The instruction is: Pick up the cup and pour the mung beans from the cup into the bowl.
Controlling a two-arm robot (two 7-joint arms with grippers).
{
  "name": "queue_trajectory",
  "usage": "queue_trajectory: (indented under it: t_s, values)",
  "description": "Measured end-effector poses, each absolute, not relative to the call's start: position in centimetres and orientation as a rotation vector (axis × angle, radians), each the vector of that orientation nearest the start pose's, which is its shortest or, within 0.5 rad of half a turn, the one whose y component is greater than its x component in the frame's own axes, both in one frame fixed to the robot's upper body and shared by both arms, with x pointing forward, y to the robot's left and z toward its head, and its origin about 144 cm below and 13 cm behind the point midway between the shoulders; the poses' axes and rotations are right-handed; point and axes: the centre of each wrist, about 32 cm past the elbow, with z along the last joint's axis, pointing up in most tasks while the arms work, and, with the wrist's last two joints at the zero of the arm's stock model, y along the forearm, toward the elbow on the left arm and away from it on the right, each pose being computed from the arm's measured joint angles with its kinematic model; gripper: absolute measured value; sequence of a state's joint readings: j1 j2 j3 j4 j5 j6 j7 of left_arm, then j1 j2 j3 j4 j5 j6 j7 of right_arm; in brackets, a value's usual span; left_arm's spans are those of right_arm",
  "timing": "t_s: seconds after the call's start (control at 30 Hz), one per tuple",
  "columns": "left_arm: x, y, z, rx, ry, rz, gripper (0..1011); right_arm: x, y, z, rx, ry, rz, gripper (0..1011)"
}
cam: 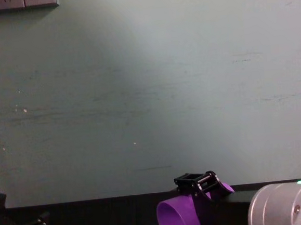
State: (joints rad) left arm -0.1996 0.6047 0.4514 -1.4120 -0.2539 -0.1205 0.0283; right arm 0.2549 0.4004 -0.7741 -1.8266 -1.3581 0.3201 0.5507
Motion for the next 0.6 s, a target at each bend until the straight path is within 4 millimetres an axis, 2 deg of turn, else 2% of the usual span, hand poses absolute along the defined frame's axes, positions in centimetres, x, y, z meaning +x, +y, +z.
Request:
queue_trajectory:
  t_s: [0.6]
  values:
    - [48.86, 30.97, 113.98, 0.304, -0.285, 1.248, 1000, 42.74, -10.81, 122.13, -1.190, -1.359, -0.577, 726]
